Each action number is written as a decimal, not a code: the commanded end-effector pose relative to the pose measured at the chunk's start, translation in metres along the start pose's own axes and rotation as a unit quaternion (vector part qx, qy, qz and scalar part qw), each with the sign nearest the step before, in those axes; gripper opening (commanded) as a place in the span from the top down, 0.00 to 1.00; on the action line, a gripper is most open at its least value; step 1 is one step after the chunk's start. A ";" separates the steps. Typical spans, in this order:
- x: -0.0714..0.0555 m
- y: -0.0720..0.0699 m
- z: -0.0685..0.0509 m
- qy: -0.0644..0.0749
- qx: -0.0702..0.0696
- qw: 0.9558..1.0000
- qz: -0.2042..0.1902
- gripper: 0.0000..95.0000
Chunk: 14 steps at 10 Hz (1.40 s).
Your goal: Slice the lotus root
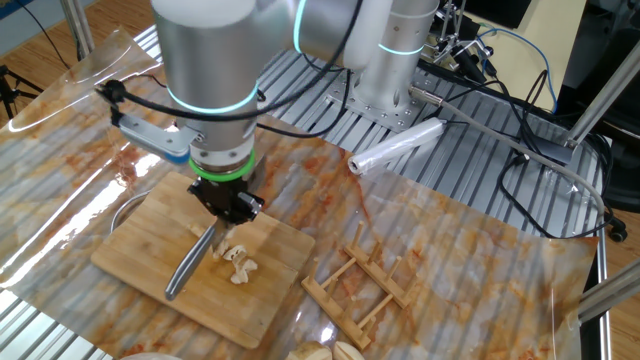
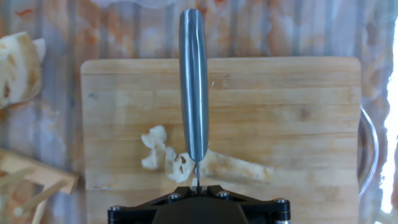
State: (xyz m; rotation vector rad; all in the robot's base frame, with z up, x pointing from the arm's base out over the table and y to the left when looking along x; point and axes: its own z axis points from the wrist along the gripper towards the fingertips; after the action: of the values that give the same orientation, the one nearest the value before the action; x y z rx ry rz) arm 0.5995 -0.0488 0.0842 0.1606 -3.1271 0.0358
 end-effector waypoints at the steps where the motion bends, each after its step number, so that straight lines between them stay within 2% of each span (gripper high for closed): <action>1: 0.001 -0.002 -0.001 -0.002 0.002 1.000 -0.004 1.00; 4: -0.002 -0.008 0.001 -0.004 0.003 1.000 -0.010 1.00; 6: -0.001 -0.010 -0.001 -0.002 0.004 1.000 -0.011 1.00; 8: -0.003 -0.013 0.002 0.002 0.001 1.000 -0.015 1.00; 10: -0.007 -0.016 0.020 -0.005 -0.003 1.000 -0.018 1.00; 11: -0.009 -0.013 0.039 -0.018 -0.009 1.000 -0.009 1.00; 13: -0.010 -0.012 0.052 -0.027 -0.007 1.000 -0.008 1.00; 14: -0.010 -0.012 0.051 -0.027 -0.006 1.000 -0.008 1.00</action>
State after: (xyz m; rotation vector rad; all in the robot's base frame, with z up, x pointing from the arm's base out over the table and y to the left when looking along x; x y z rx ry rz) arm 0.6072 -0.0623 0.0405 0.1830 -3.1955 0.0355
